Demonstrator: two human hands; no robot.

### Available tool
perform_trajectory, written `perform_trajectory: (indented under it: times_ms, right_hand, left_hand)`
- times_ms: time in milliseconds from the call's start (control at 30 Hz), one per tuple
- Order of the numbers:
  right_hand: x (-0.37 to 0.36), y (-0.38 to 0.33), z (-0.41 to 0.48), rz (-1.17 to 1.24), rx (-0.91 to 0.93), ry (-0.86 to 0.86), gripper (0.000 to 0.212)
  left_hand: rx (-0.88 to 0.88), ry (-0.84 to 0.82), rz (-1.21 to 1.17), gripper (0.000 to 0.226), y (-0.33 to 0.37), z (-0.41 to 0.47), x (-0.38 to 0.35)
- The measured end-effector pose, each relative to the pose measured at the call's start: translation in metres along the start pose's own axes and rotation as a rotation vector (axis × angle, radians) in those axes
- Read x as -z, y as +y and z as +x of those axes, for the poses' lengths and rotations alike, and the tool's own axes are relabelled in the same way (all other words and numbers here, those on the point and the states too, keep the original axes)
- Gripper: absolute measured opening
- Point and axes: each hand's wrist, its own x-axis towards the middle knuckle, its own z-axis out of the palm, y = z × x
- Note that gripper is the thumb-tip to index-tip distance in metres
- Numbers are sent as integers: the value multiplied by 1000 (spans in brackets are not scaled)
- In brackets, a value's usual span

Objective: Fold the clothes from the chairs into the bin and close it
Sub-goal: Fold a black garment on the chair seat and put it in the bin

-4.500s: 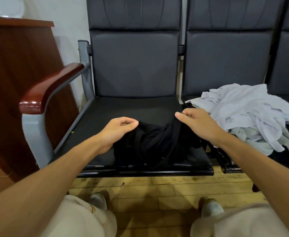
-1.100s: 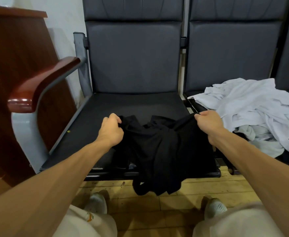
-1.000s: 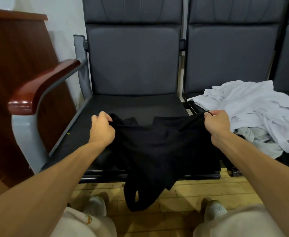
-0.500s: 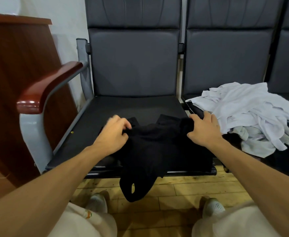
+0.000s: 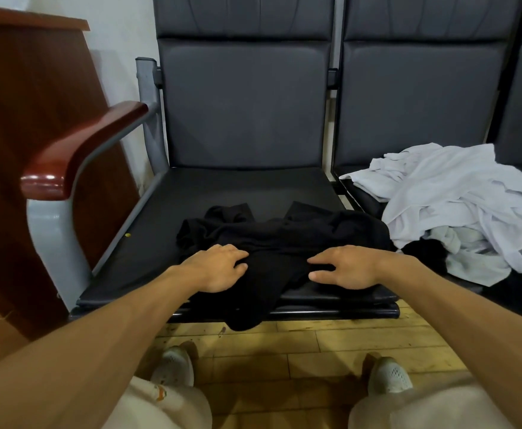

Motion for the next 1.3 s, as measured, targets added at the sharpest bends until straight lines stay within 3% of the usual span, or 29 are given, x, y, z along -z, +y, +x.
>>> perform_trajectory:
  times_ms: [167, 333, 433, 533, 600, 767, 900, 933, 1000, 1100, 1133, 1200, 1300]
  right_hand:
    - [0, 22, 28, -132, -70, -10, 55]
    - [4, 28, 41, -109, -52, 288, 36]
    - [4, 20, 45, -152, -32, 361, 17]
    - [8, 17, 43, 0, -31, 431, 13]
    - [13, 16, 37, 178, -35, 562, 14]
    - [29, 13, 13, 452, -148, 829, 25]
    - [26, 20, -2, 450, -203, 836, 28]
    - [24, 21, -5, 424, -189, 811, 28]
    - [20, 24, -11, 387, -155, 734, 28]
    - [15, 24, -12, 361, -130, 629, 29]
    - [14, 21, -10, 361, -128, 611, 30]
    - [15, 15, -8, 356, -122, 613, 34]
    - [20, 8, -8, 454, -123, 697, 43]
  left_hand:
    - [65, 43, -171, 43, -13, 13, 6]
    - [64, 107, -308, 31, -30, 10, 8]
    - [9, 92, -311, 30, -30, 4, 7]
    - [-52, 203, -279, 11, -28, -1, 8]
    - [-72, 241, -336, 11, -26, -6, 9]
    - [19, 286, -927, 17, -10, -19, 26]
    - [20, 85, -1474, 31, 14, -32, 41]
    - [45, 46, -1429, 30, 21, -34, 43]
    - [102, 87, -965, 23, 28, -34, 45]
    - [-29, 222, -328, 11, 24, -32, 31]
    - [-67, 221, -180, 23, 23, -32, 25]
    - [-169, 268, -84, 43, 31, -33, 19]
    - [-408, 348, -141, 54, 57, -43, 28]
